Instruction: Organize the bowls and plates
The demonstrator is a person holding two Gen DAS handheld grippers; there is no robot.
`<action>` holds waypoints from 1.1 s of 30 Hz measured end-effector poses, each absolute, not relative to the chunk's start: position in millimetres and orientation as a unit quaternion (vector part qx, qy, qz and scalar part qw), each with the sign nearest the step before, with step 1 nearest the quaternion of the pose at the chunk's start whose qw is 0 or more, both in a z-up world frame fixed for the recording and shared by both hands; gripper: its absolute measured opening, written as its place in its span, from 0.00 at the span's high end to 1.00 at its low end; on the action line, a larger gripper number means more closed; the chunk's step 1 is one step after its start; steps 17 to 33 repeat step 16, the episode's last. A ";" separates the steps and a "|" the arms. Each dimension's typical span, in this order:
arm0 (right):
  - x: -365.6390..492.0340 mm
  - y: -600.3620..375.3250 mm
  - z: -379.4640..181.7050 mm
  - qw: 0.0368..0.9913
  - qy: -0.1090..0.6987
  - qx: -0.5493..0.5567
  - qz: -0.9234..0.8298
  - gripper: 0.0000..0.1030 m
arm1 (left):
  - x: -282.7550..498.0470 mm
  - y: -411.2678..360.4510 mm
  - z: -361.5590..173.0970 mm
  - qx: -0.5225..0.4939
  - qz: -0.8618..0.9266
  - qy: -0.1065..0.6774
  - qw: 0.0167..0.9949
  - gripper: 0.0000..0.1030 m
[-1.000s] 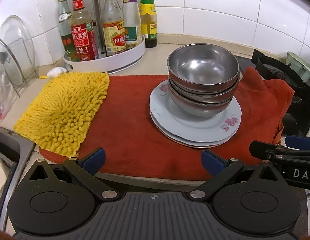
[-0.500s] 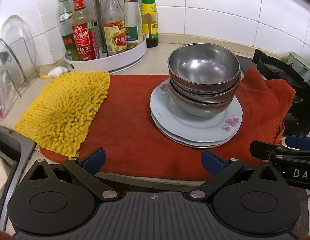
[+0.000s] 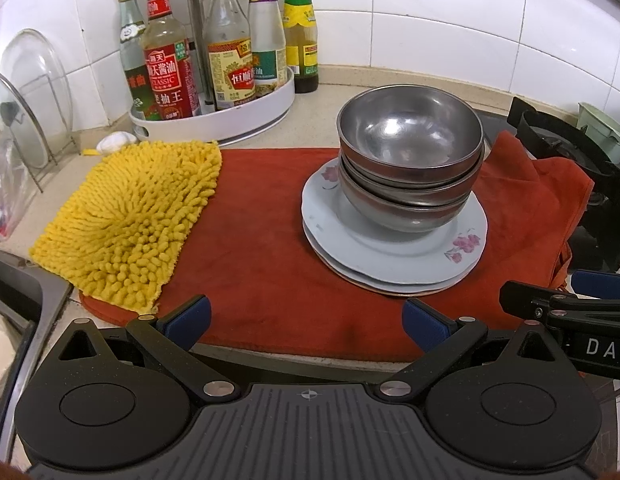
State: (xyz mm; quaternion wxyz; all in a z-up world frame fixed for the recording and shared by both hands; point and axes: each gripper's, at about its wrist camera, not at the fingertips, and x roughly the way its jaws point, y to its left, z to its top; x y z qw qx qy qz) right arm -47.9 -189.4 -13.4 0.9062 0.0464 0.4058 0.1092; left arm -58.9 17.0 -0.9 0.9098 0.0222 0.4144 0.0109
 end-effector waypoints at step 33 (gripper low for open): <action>-44.3 -191.0 -13.6 0.907 0.405 0.048 0.109 0.27 | -53.8 15.6 0.2 0.026 0.010 0.413 0.910 0.01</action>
